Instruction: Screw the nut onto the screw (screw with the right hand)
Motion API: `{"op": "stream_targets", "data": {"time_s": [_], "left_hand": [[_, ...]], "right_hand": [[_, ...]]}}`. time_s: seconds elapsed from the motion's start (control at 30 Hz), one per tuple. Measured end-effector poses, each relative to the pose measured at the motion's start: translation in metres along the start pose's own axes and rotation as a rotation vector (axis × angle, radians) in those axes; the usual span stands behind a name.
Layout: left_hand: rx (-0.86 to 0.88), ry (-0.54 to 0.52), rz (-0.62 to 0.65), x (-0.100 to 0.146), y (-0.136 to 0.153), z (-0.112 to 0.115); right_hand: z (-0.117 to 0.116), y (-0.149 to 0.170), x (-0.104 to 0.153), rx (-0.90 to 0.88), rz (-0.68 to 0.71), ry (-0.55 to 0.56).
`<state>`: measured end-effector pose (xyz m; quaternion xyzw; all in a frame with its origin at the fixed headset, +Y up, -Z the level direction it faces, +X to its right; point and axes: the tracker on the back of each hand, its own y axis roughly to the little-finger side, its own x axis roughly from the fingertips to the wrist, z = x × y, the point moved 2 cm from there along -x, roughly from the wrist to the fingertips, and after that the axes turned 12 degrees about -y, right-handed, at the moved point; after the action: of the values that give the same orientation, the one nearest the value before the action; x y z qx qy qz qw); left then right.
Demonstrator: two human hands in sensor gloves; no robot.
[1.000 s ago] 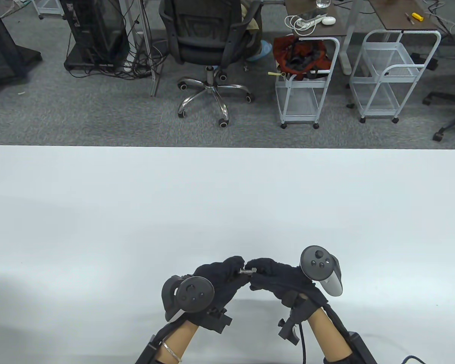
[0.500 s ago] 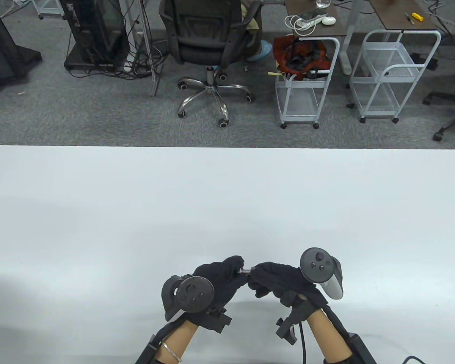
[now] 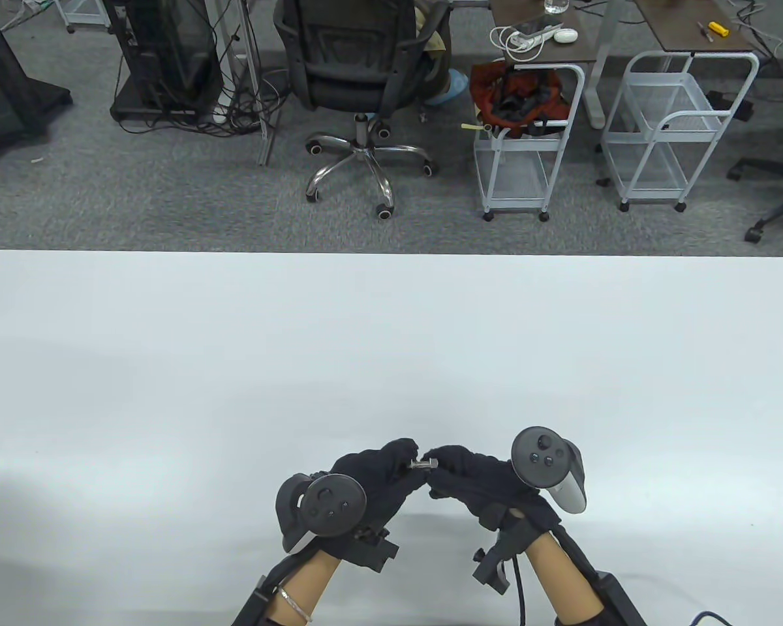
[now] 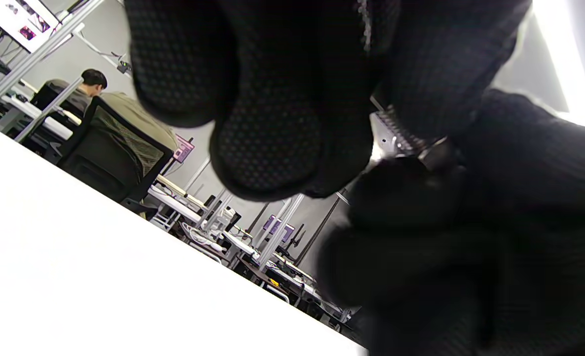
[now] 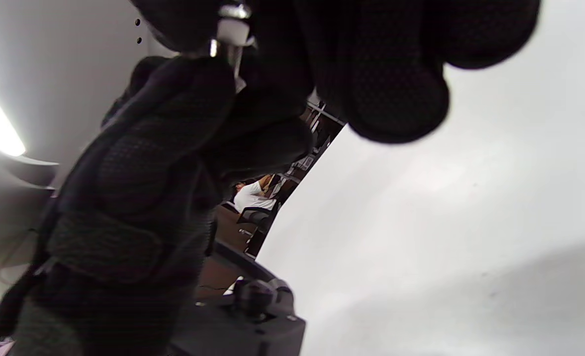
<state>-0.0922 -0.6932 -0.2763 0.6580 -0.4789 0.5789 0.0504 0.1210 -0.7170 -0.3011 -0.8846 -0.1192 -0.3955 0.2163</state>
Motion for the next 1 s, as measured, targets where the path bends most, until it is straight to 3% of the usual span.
{"op": "stream_targets", "data": {"time_s": [0.17, 0.3, 0.47, 0.57, 0.73, 0.83, 1.0], "left_hand": [[0.022, 0.012, -0.010, 0.0001, 0.0001, 0.0014], [0.011, 0.012, 0.003, 0.0002, -0.0013, 0.0016], [0.018, 0.012, -0.007, 0.0001, 0.0001, 0.0016], [0.010, 0.006, -0.011, -0.0001, 0.0010, 0.0007], [0.016, 0.013, -0.016, -0.0004, 0.0010, 0.0011], [0.011, 0.009, -0.014, -0.0005, 0.0009, 0.0006], [0.015, 0.018, -0.008, -0.0003, 0.0002, 0.0016]], "right_hand": [[-0.0010, -0.0008, -0.0014, -0.063, 0.048, -0.013], [0.0022, 0.0014, 0.0006, -0.007, 0.003, 0.021], [-0.0008, -0.0004, -0.0016, -0.052, 0.028, -0.040], [0.0016, 0.0002, -0.0007, 0.011, 0.004, 0.013], [-0.0019, -0.0013, -0.0018, -0.045, 0.025, -0.041], [0.0016, -0.0004, -0.0003, 0.009, 0.005, 0.019], [-0.0011, -0.0023, -0.0018, -0.030, 0.031, -0.024]]}}
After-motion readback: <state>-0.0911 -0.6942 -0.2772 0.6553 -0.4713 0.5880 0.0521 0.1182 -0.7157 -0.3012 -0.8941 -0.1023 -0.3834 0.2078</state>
